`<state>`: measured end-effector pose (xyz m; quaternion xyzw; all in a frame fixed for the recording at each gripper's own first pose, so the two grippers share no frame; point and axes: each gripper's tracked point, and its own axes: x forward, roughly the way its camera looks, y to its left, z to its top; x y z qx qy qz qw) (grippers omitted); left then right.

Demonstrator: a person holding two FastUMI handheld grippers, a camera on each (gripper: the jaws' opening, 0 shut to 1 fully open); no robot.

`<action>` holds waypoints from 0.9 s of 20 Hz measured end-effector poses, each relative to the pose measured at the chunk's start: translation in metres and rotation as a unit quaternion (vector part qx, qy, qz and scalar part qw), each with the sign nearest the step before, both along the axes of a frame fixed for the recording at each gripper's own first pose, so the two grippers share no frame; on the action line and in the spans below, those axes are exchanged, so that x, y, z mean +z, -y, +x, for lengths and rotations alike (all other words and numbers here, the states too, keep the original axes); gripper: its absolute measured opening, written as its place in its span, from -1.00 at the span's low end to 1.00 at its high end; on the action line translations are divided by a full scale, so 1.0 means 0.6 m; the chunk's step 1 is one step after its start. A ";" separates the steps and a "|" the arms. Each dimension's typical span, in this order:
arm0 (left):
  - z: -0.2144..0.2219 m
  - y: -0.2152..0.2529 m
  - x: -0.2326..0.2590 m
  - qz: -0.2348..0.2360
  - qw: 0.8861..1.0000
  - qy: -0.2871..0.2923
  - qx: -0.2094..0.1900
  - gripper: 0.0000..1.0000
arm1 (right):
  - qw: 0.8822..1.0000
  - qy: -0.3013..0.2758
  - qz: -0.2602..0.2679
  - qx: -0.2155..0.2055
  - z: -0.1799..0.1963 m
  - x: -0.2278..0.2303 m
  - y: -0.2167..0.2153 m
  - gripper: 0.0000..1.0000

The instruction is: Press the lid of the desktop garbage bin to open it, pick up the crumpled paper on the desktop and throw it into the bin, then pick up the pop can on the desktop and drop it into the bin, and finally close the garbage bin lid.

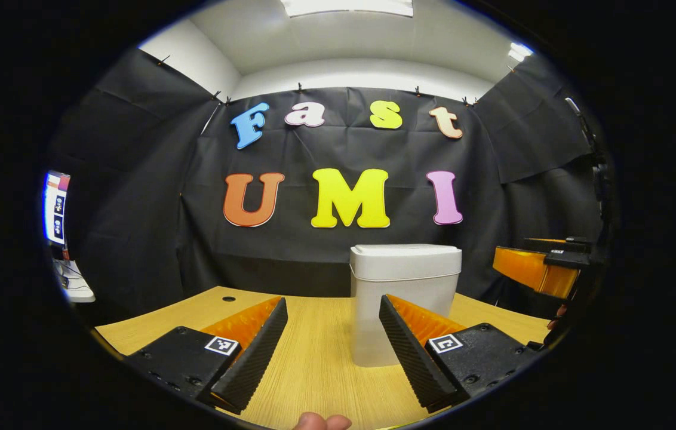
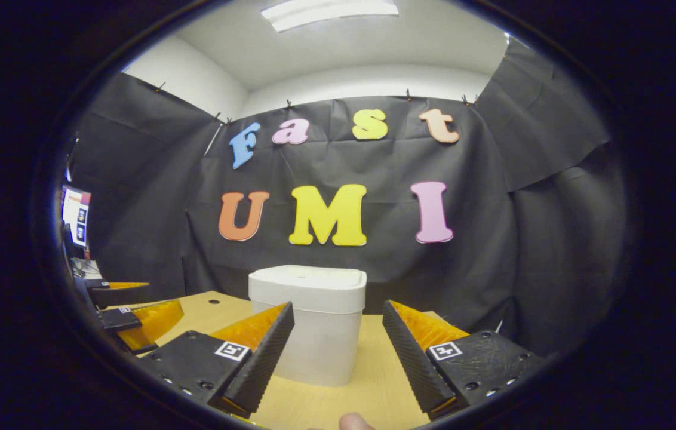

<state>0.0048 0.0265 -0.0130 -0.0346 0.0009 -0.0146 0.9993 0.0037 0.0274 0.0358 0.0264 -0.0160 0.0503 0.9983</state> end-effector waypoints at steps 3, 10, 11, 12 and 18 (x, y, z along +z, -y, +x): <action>-0.007 0.013 0.006 0.008 1.000 0.003 -0.005 0.98 | 1.000 -0.025 0.008 0.005 -0.014 -0.037 -0.006 0.86; -0.006 0.020 0.004 0.006 1.000 0.004 -0.008 0.99 | 0.999 -0.026 0.024 -0.025 -0.017 -0.044 0.025 0.89; -0.005 0.018 0.003 0.005 1.000 0.004 -0.006 0.98 | 0.999 -0.026 0.025 -0.026 -0.017 -0.043 0.025 0.89; -0.003 0.016 0.003 0.005 1.000 0.002 -0.005 0.98 | 0.999 -0.025 0.026 -0.027 -0.014 -0.042 0.024 0.88; -0.004 0.009 0.002 0.006 1.000 0.003 -0.002 0.98 | 0.999 -0.024 0.030 -0.030 -0.013 -0.045 0.021 0.89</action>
